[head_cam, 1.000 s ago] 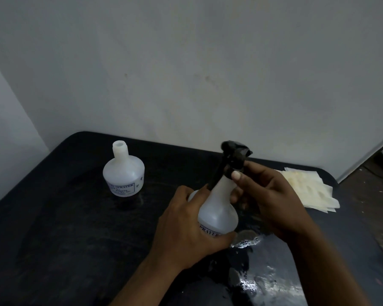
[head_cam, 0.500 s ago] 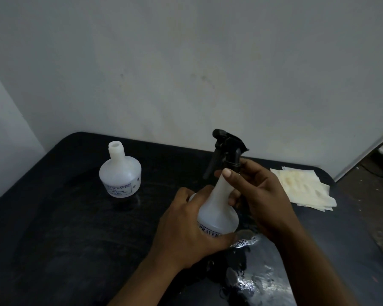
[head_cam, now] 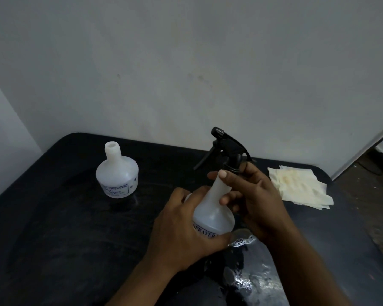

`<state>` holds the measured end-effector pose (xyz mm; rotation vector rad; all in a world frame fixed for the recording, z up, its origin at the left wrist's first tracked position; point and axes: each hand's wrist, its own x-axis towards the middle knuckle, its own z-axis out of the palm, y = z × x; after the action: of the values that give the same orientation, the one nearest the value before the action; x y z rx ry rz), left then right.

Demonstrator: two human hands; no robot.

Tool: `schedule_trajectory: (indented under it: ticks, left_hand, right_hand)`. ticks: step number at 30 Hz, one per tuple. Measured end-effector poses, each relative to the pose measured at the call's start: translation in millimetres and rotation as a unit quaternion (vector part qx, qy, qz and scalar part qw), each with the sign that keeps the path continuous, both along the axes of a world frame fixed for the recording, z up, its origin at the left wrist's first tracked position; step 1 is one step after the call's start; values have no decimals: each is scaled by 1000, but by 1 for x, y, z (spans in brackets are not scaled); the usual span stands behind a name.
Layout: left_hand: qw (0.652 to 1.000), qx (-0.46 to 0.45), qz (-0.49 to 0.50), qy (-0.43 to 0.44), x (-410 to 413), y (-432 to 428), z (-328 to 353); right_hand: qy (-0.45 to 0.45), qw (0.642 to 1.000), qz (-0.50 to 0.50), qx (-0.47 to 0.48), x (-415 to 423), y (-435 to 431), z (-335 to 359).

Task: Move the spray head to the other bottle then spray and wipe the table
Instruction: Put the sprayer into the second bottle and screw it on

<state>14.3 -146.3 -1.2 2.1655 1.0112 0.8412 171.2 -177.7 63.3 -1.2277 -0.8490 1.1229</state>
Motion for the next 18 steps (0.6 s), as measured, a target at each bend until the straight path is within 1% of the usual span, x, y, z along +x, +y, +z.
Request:
schedule_trajectory:
  ticks: [3, 6, 9, 11, 14, 16, 18]
  left_hand:
    - [1000, 4, 8, 6, 2, 0, 1]
    - [1000, 4, 9, 10, 5, -1, 3]
    - [1000, 8, 6, 11, 6, -3, 4]
    - [1000, 8, 8, 8, 6, -3, 5]
    - [1000, 7, 12, 7, 5, -4, 4]
    - [1000, 5, 17, 9, 3, -2, 3]
    - [1000, 3, 19, 11, 1, -1, 2]
  right_hand:
    - [-20, 997, -68, 3, -7, 2, -4]
    - [-52, 988, -143, 41, -15, 4, -8]
    - [-50, 981, -182, 55, -17, 5, -10]
    - [-25, 983, -173, 55, -18, 5, -10]
    - [11, 993, -107, 56, -17, 4, -7]
    - [21, 996, -69, 56, -17, 4, -6]
    - [17, 997, -64, 42, -18, 5, -6]
